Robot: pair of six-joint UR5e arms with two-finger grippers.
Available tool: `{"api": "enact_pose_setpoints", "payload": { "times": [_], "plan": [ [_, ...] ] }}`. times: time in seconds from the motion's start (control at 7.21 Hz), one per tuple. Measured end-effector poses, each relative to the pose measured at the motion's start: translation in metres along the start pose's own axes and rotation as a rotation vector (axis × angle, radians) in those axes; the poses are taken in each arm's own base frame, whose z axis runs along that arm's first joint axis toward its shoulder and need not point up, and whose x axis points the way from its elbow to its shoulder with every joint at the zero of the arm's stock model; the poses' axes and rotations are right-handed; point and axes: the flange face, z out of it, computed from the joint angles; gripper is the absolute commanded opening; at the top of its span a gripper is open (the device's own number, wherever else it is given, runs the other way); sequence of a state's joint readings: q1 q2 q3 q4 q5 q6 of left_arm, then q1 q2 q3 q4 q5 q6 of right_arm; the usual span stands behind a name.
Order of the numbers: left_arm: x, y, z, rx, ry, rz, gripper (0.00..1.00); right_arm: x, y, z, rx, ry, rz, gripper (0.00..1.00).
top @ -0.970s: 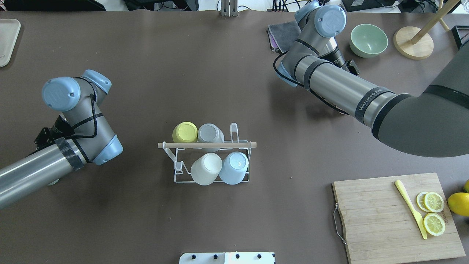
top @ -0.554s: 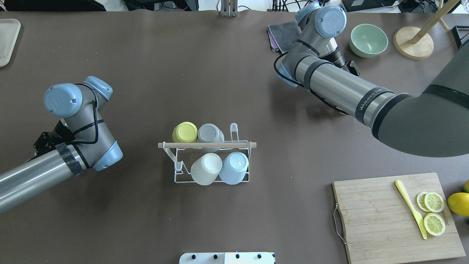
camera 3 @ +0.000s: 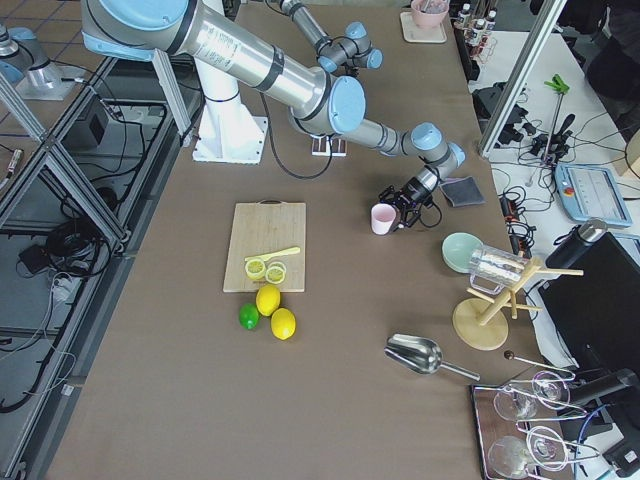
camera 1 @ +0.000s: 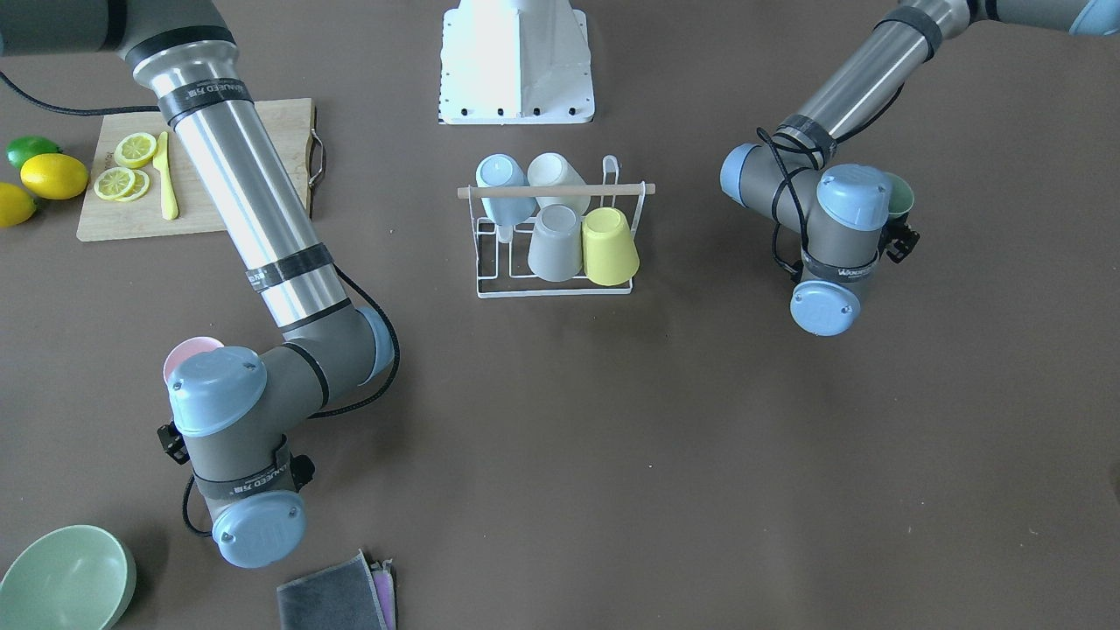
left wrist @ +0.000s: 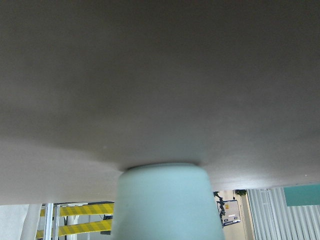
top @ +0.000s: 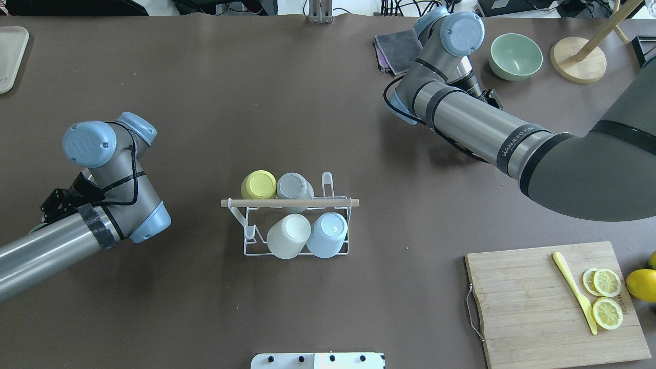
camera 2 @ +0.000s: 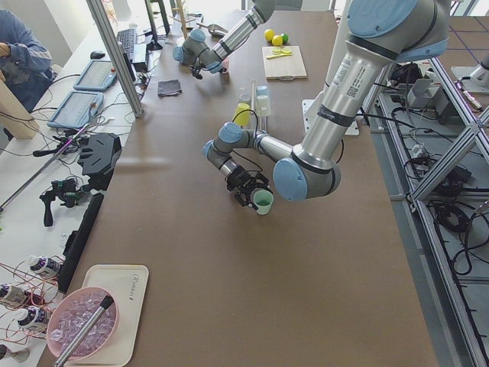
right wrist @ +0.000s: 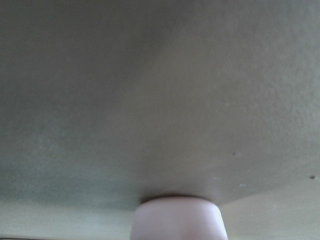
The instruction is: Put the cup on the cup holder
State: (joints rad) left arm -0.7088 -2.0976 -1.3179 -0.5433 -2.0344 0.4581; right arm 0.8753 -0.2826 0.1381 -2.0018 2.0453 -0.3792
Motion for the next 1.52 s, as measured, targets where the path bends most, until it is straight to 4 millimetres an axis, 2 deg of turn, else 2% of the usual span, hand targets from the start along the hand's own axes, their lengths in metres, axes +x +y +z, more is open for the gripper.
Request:
{"api": "enact_pose_setpoints", "payload": {
  "times": [0.28, 0.42, 0.69, 0.97, 1.11, 1.25, 1.52],
  "plan": [
    [0.003, -0.003, 0.004, -0.012, -0.002, 0.0, 0.95, -0.001, -0.001, 0.003, -0.006, 0.004, -0.003, 1.0],
    [0.003, -0.003, 0.007, -0.022, 0.0, -0.002, 0.95, -0.003, -0.002, 0.005, -0.01, 0.006, -0.004, 0.96],
    [0.004, -0.001, 0.011, -0.046, 0.004, -0.011, 0.95, -0.004, -0.003, 0.008, -0.02, 0.01, -0.003, 0.42],
    [0.004, 0.0, 0.012, -0.059, 0.0, -0.015, 0.93, -0.006, -0.004, 0.009, -0.026, 0.016, -0.007, 0.0],
    [0.004, 0.0, 0.013, -0.061, 0.0, -0.016, 0.9, -0.007, -0.004, 0.007, -0.025, 0.02, -0.009, 0.0],
    [0.003, 0.0, 0.013, -0.064, -0.002, -0.017, 0.86, -0.006, 0.001, -0.006, -0.016, 0.022, -0.007, 0.0],
    [0.0, 0.002, 0.013, -0.074, -0.027, -0.015, 0.8, 0.001, 0.022, -0.051, 0.012, 0.011, 0.001, 0.0]
  ]
}}
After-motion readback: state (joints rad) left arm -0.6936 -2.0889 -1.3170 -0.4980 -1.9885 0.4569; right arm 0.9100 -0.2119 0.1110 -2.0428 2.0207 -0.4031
